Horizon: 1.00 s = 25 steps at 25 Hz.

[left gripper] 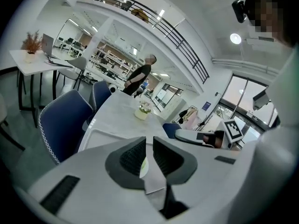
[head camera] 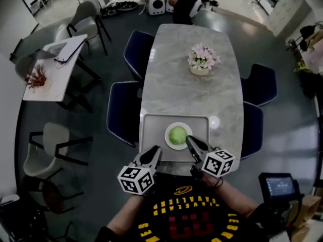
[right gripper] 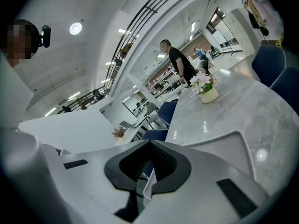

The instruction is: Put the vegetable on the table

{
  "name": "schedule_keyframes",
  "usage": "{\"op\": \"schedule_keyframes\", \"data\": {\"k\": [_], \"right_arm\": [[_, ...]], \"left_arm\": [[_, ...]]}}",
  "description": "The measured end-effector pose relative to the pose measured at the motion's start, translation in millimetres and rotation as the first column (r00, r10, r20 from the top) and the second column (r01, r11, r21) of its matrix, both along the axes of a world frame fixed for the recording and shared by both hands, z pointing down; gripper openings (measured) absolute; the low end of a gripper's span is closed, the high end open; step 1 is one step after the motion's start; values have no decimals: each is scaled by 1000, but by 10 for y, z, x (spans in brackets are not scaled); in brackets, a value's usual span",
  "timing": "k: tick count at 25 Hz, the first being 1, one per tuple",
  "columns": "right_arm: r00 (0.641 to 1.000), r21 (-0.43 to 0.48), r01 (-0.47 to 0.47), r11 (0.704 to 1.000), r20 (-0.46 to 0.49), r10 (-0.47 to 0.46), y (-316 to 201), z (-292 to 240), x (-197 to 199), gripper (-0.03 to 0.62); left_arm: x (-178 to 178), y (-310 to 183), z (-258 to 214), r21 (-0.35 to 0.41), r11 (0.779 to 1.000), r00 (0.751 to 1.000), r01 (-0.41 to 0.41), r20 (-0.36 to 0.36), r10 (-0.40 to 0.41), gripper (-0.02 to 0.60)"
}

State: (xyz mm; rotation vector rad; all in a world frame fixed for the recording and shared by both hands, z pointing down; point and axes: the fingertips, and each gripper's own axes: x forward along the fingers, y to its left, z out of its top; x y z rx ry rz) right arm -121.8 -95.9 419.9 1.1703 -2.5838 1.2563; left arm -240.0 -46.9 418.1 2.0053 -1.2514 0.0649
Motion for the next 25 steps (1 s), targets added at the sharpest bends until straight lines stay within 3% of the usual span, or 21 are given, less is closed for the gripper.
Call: {"op": "schedule_keyframes", "data": {"k": [5, 9, 12, 14, 20, 25], "right_arm": [[994, -18, -73, 997, -87, 71, -67, 196, 261, 6], [987, -80, -110, 991, -129, 99, -52, 406, 515, 6], [984, -129, -124, 984, -141, 106, -42, 591, 592, 8], [983, -146, -130, 981, -151, 108, -58, 691, 636, 68], [983, -185, -51, 981, -181, 17, -115, 1008, 660, 71], [977, -251, -18, 968, -212, -37, -68, 1364, 766, 71]], "left_arm": [[97, -177, 47, 30, 997, 994, -75, -83, 77, 49], [234, -272, 141, -3, 992, 983, -124, -138, 123, 49], [240, -305, 309, -63, 989, 979, -135, -163, 123, 51], [244, -311, 440, -109, 985, 978, -134, -172, 114, 95], [270, -375, 933, -212, 969, 986, -125, -136, 97, 95], [249, -412, 1324, -319, 943, 990, -98, -128, 59, 95]]}}
